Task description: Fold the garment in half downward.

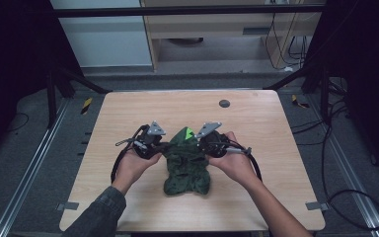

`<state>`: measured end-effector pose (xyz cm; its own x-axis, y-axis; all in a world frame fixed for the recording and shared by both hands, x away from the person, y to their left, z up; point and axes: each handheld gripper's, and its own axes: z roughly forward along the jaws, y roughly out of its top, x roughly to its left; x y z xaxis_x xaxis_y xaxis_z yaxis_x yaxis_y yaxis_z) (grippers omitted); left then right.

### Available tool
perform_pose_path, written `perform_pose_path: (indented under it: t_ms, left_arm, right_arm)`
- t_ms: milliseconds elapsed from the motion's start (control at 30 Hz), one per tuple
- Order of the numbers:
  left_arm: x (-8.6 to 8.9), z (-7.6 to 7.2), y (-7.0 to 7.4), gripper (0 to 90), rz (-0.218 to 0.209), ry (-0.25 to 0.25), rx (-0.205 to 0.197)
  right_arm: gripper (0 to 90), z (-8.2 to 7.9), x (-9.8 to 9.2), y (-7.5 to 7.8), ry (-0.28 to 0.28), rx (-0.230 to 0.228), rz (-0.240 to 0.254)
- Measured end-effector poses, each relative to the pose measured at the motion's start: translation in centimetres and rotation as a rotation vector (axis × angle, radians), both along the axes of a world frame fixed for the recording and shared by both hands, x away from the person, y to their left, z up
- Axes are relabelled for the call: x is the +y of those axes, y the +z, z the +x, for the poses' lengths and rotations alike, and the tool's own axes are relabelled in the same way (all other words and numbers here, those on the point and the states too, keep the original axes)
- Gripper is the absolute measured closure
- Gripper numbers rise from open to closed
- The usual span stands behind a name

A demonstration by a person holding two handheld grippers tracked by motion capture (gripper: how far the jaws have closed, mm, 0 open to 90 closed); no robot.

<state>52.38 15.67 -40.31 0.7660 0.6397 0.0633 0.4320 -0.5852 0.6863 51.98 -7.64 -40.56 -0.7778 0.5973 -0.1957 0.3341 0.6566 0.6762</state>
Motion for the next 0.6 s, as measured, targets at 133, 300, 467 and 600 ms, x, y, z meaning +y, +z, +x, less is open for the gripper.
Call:
perform_pose_path:
  t_ms: [133,300,467,600]
  left_arm:
    - [0.1,-0.6,-0.1,88.8,-0.002,-0.01,0.002]
    - [0.1,-1.2,-0.4,88.8,-0.006,-0.012,0.004]
    - [0.1,-2.0,-0.4,88.8,0.001,-0.023,-0.001]
    - [0.2,-2.4,-0.5,88.8,0.002,-0.029,0.001]
  right_arm:
    - [85.4,-0.6,0.0,-0.1,0.006,-0.01,0.003]
    - [85.3,-1.3,-0.2,-0.3,0.008,-0.021,0.014]
    - [85.1,-2.2,-0.4,-0.6,0.016,-0.023,0.024]
    - [84.9,-3.0,-0.4,-0.8,0.023,-0.031,0.029]
